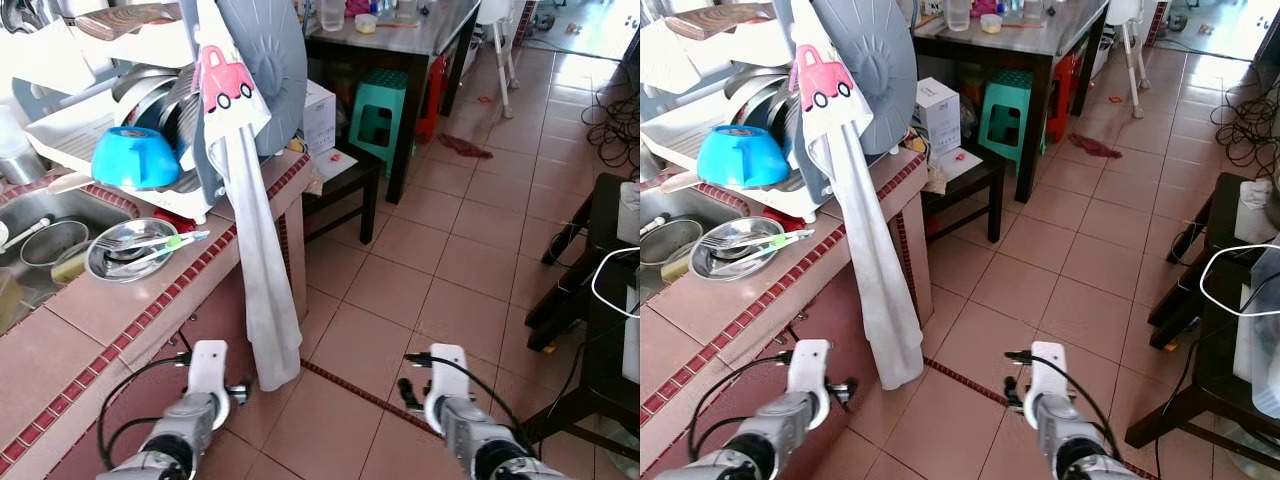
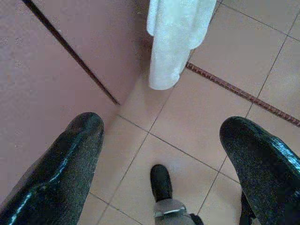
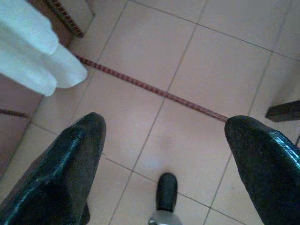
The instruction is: Kitchen organization
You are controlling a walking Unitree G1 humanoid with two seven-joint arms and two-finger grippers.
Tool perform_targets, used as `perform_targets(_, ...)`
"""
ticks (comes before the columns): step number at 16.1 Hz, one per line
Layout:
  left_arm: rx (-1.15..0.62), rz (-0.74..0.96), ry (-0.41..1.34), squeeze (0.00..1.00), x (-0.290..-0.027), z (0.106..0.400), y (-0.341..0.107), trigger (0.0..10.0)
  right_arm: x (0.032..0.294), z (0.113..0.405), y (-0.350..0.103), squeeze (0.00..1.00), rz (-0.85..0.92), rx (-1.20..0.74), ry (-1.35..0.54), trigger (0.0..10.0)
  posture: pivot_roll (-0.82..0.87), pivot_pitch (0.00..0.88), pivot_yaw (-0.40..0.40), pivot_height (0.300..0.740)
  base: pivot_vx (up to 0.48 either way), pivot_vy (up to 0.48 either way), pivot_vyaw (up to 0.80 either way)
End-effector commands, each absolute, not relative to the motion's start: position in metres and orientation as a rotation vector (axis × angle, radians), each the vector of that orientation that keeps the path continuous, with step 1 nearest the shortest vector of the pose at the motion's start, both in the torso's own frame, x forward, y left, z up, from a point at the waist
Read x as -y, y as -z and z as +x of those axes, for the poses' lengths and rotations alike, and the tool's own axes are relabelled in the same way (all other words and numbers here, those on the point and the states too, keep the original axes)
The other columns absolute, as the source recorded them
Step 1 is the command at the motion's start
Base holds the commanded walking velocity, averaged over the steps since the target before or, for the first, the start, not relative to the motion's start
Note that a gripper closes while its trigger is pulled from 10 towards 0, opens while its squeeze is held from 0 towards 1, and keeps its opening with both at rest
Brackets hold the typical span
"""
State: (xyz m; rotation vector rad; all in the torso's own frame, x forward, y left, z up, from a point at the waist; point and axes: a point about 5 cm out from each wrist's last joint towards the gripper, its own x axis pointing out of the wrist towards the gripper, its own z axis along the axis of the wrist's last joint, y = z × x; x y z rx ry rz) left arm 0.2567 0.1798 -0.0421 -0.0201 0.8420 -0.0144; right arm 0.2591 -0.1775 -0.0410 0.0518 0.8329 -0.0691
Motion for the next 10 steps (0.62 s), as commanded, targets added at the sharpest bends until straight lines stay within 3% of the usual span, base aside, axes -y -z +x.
perform_targets(1,-0.83,-0.019,0.035,0.0,-0.183,0.256,0.042,10.0,0.179,0.259,0.041,0.0,0.062,-0.821,0.08,10.0,-0.03,0.0,0.047,0.74,0.0,0.0,0.0)
perform_targets(10,-0.762,-0.03,0.178,0.0,-0.197,0.235,0.044,10.0,0.21,0.253,0.037,0.0,0.012,-0.731,0.075,10.0,-0.02,0.004,0.049,0.74,0.0,0.0,0.0)
